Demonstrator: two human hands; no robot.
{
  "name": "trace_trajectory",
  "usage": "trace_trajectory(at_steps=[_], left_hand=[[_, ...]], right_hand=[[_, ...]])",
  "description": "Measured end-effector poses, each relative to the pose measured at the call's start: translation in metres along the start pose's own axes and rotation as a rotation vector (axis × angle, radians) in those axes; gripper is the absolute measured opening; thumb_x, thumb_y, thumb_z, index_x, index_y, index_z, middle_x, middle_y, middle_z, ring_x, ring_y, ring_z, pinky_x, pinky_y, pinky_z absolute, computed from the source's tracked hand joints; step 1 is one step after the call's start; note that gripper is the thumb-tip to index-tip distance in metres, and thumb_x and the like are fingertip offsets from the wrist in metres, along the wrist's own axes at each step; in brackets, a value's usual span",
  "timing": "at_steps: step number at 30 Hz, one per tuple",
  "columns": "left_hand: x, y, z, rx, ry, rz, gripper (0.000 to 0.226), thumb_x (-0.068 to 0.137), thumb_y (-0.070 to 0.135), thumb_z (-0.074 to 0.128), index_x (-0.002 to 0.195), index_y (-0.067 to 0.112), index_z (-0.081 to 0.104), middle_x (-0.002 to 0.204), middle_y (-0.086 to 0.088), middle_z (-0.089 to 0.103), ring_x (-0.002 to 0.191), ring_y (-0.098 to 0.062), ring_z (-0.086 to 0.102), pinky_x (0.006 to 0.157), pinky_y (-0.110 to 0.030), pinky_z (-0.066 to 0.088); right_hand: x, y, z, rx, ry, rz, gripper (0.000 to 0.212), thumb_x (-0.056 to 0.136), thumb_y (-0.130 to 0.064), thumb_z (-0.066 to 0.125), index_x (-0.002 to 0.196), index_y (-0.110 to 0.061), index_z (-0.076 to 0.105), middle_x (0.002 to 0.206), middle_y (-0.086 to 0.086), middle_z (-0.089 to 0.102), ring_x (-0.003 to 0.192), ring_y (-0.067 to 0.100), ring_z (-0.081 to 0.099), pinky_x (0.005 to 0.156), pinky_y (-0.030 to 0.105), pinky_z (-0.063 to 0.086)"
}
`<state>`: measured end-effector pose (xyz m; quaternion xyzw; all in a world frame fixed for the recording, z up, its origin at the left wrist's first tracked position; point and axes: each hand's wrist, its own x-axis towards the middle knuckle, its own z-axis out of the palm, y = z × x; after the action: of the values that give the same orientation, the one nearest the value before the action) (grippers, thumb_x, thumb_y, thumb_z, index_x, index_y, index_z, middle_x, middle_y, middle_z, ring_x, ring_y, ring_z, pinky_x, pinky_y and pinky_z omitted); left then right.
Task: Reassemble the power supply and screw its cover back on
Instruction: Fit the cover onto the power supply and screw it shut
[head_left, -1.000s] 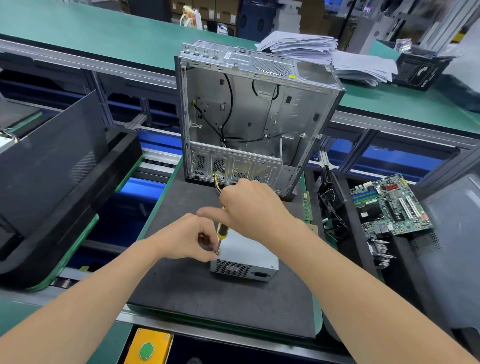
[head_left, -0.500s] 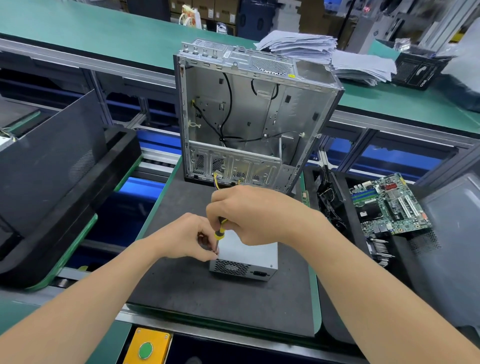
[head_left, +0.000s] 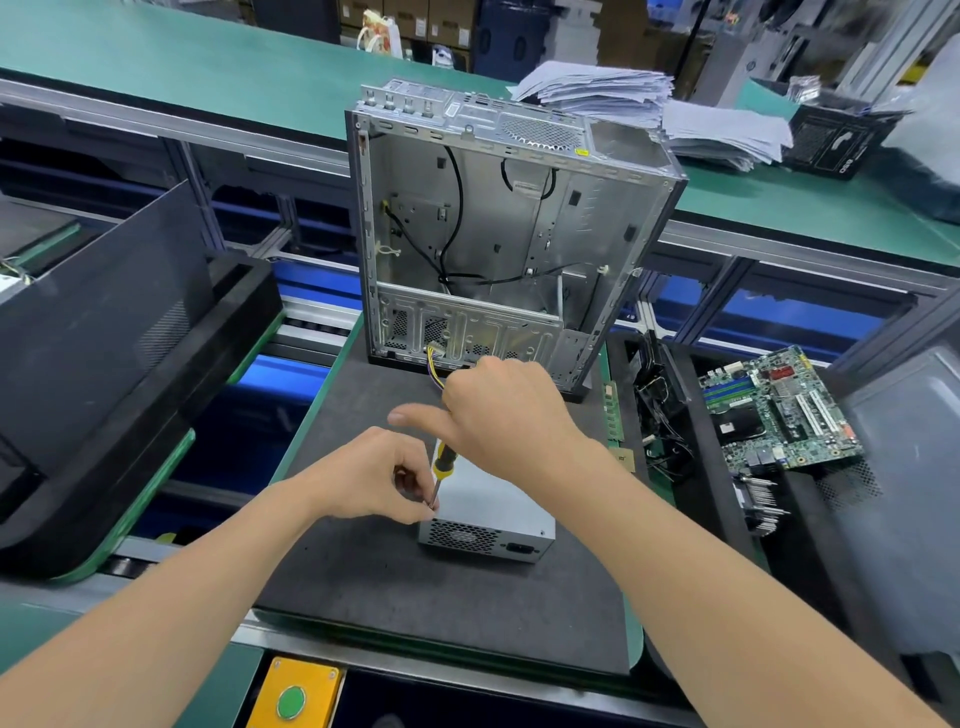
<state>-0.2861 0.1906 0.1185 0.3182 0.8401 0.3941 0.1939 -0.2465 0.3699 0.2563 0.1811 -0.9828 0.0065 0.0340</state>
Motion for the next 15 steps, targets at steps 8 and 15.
trace_trajectory(at_steps=[8,15], left_hand=[[0.002,0.003,-0.002,-0.017,-0.031,0.005,0.012,0.074,0.024,0.083,0.078,0.035,0.079,0.085,0.016,0.075,0.083,-0.007,0.069,0.075,-0.011,0.048],[0.001,0.002,-0.002,0.007,-0.019,0.010,0.009,0.074,0.022,0.086,0.078,0.029,0.081,0.080,0.021,0.073,0.080,-0.002,0.067,0.071,-0.007,0.046]], right_hand=[[-0.007,0.008,-0.008,0.002,-0.190,-0.255,0.042,0.102,-0.058,0.049,0.091,-0.020,0.063,0.094,-0.004,0.053,0.077,0.025,0.058,0.061,0.034,0.038],[-0.006,0.011,-0.021,-0.019,-0.301,-0.415,0.014,0.096,-0.011,0.059,0.100,-0.025,0.062,0.102,-0.007,0.051,0.087,0.020,0.055,0.070,0.043,0.053]])
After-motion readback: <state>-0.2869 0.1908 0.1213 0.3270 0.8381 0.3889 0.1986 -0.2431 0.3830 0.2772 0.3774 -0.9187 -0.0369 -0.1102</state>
